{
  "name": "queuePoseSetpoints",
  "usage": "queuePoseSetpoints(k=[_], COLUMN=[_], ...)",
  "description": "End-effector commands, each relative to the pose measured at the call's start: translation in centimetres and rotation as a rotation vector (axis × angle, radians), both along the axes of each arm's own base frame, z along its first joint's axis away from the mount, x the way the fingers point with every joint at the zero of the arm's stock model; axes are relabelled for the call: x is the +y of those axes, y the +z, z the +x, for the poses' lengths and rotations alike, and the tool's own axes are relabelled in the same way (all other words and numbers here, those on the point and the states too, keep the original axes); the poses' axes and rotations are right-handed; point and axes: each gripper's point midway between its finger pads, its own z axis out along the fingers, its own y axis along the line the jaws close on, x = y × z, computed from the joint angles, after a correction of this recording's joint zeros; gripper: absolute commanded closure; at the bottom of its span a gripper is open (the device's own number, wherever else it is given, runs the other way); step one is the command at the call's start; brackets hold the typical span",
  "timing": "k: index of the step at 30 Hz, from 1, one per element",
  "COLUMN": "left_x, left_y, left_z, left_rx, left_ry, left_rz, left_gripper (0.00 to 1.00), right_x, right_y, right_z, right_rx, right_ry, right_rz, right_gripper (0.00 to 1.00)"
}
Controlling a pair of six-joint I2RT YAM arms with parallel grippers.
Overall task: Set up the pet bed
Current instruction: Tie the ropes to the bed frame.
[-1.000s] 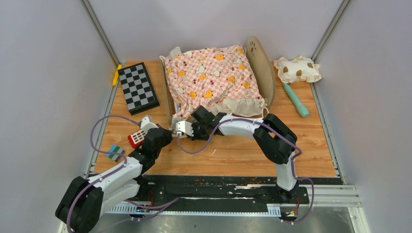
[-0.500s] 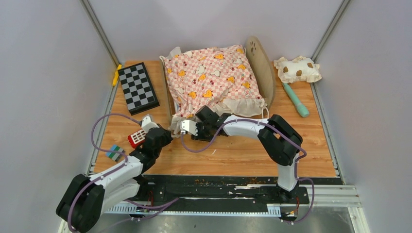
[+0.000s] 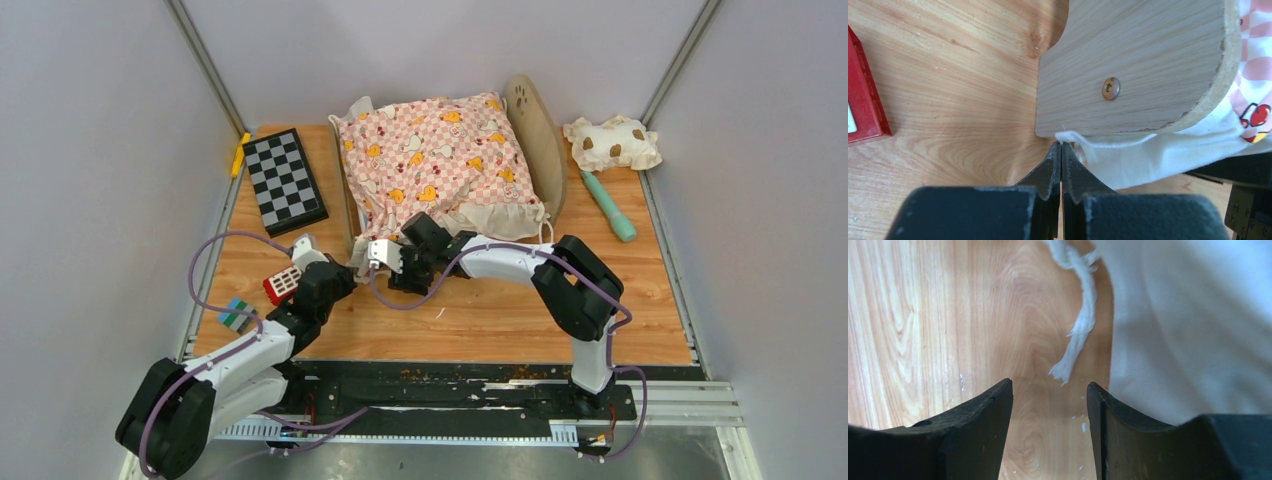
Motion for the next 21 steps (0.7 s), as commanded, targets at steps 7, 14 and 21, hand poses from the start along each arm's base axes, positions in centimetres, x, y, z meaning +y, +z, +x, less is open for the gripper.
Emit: queuePoseSetpoints(k=[7, 14, 21], left_x=[-1.4, -2.0, -2.1], left_y=[5.7, 7.2, 7.3], left_z=[0.6, 0.5, 0.5], left_rx=[-0.127, -0.145, -0.14], left_ry=[-0.066, -0.1, -0.107], left_rz=[-0.068, -0.08, -0.076], left_gripper=[1.0, 1.0, 1.0], right_x=[5.6, 7.6, 9.1], right_y=[4.6, 4.2, 4.5], right_z=[2.5, 1.3, -0.3], right_rx=[-0.067, 0.001, 0.008], right_ry=[0.028, 0.113, 0.175], right_rz=[0.225, 0.294, 0.384], right_gripper=[0.43, 0.43, 0.43])
